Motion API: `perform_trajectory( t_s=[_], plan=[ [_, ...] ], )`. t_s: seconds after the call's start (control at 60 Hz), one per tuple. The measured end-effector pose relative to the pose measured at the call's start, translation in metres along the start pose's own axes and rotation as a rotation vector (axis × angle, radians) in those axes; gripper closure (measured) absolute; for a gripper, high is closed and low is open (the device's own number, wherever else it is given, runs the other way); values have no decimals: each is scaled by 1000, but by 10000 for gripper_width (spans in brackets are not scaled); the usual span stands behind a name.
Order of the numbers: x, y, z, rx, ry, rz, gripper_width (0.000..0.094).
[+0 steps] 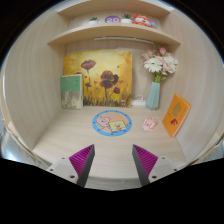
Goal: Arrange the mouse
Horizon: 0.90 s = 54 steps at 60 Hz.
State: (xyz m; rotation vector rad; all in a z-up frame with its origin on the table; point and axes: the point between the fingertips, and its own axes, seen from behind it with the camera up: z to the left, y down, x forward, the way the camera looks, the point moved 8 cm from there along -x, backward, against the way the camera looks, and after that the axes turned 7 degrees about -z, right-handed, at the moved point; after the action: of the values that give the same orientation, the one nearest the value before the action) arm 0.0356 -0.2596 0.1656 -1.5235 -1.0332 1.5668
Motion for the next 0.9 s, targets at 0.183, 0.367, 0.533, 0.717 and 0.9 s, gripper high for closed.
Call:
perform_trajectory(
  t_s=[0.183, 0.367, 0.533, 0.717, 0.9],
  plan=[
    [26, 40, -59, 22, 93, 70, 182],
    [60, 52, -121, 44, 152, 127, 192],
    [115, 45, -152, 37, 149, 146, 194],
    [182, 31, -174, 26, 116, 184, 184],
    [240, 10, -187, 24, 77, 203, 183]
  ],
)
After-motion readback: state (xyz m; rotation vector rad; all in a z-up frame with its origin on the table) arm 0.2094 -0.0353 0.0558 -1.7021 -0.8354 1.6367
